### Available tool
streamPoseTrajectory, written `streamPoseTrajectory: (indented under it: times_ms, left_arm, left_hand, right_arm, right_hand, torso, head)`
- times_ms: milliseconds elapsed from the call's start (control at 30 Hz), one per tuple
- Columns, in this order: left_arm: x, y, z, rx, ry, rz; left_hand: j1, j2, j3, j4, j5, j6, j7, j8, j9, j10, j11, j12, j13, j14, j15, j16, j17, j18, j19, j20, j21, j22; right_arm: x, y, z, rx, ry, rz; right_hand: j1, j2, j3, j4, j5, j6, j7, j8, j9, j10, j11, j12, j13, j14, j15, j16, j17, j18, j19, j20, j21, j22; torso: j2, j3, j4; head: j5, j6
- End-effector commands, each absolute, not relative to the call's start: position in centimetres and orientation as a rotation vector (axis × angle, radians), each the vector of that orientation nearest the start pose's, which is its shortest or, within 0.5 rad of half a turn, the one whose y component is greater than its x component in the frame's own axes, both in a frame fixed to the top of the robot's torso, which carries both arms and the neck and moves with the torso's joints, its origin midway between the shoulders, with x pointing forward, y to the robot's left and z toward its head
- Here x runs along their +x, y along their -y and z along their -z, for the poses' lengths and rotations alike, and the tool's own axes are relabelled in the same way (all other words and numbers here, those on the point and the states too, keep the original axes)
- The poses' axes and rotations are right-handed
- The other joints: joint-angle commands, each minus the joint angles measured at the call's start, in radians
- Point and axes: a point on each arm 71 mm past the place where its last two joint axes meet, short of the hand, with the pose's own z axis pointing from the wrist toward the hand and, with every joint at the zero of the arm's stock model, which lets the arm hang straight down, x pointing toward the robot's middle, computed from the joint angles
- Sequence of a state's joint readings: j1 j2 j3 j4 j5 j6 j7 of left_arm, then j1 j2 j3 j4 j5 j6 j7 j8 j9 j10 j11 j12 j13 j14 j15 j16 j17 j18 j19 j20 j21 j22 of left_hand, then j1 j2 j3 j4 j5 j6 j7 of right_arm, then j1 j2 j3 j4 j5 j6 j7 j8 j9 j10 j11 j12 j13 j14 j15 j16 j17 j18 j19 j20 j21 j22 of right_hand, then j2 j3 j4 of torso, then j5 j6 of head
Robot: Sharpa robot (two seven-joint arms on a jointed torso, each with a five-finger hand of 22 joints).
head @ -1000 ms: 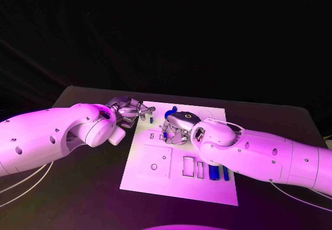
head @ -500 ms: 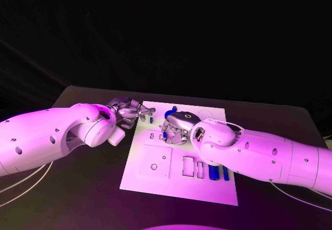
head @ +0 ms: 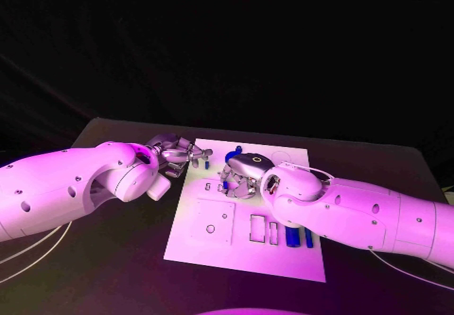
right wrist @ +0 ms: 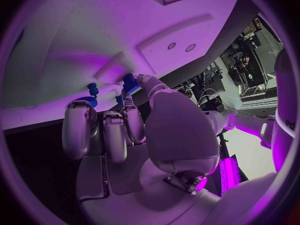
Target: Assemble the parts on the task board
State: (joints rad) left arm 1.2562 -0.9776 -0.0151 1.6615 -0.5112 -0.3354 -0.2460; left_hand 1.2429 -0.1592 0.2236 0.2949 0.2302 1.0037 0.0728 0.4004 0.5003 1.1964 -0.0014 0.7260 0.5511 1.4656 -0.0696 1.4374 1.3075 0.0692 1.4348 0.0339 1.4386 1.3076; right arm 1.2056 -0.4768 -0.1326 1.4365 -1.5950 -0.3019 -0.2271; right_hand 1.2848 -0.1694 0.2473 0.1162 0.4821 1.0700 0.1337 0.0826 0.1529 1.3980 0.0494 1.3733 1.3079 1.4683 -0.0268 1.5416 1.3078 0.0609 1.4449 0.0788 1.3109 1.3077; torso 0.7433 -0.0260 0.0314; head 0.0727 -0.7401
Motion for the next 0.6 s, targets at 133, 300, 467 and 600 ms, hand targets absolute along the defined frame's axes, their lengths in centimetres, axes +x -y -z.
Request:
streamPoseTrajectory:
  times_ms: [133,300,467,600]
  left_arm:
    - [47.0,-23.8,16.3,-0.860,-1.890,0.954]
    - [47.0,-23.8,16.3,-0.859,-1.891,0.953]
    - [47.1,-23.8,16.4,-0.856,-1.895,0.954]
    - [47.1,-23.7,16.4,-0.848,-1.905,0.951]
  left_hand:
    - [-0.012,0.000,-0.006,-0.002,-0.002,-0.006,-0.001,0.000,-0.001,-0.009,0.000,-0.005,-0.001,0.058,0.007,-0.002,0.109,-0.015,-0.003,0.004,-0.003,0.025]
    - [-0.012,0.000,-0.006,-0.002,-0.002,-0.006,-0.001,0.000,-0.001,-0.009,0.000,-0.005,-0.001,0.058,0.007,-0.002,0.109,-0.015,-0.003,0.004,-0.003,0.025]
    - [-0.012,0.000,-0.006,-0.002,-0.002,-0.006,-0.001,0.000,-0.001,-0.009,0.000,-0.005,-0.001,0.058,0.007,-0.002,0.109,-0.015,-0.003,0.004,-0.003,0.025]
    - [-0.011,0.000,-0.010,-0.003,-0.001,-0.011,0.001,-0.002,-0.004,-0.014,0.002,-0.009,-0.005,0.057,0.009,-0.005,0.105,-0.014,-0.005,0.005,-0.005,0.022]
  right_arm:
    - [46.3,3.9,21.0,-0.427,-1.664,-0.719]
    - [46.4,3.9,20.9,-0.416,-1.648,-0.725]
    - [46.3,4.1,20.4,-0.380,-1.584,-0.760]
    - [46.1,4.5,19.4,-0.329,-1.498,-0.843]
  right_hand:
    - [-0.006,-0.011,-0.011,0.009,-0.052,-0.020,0.003,-0.007,-0.001,-0.016,0.005,-0.014,0.046,0.085,0.010,-0.005,0.196,-0.002,-0.004,0.010,-0.010,0.131]
    - [-0.012,-0.013,-0.034,0.016,-0.144,-0.041,0.008,-0.012,-0.002,-0.024,0.009,-0.022,0.038,0.084,0.014,-0.009,0.190,-0.001,-0.006,0.014,-0.019,0.128]
    - [-0.041,-0.021,-0.160,0.076,-0.305,-0.081,0.016,-0.016,-0.004,-0.028,0.020,-0.022,0.034,0.085,0.024,-0.007,0.194,-0.001,-0.003,0.021,-0.021,0.130]
    - [0.006,-0.016,-0.247,0.136,-0.318,-0.105,0.025,-0.012,-0.006,-0.031,0.027,-0.020,0.032,0.085,0.029,-0.008,0.192,0.000,-0.004,0.028,-0.030,0.128]
  torso:
    - [0.000,0.0000,-0.0001]
    - [0.000,0.0002,-0.0004]
    - [0.000,0.0003,0.0001]
    - [-0.002,0.0009,-0.0004]
  head:
    - [0.001,-0.001]
    - [0.000,0.000]
    - [-0.001,-0.001]
    - [0.002,0.001]
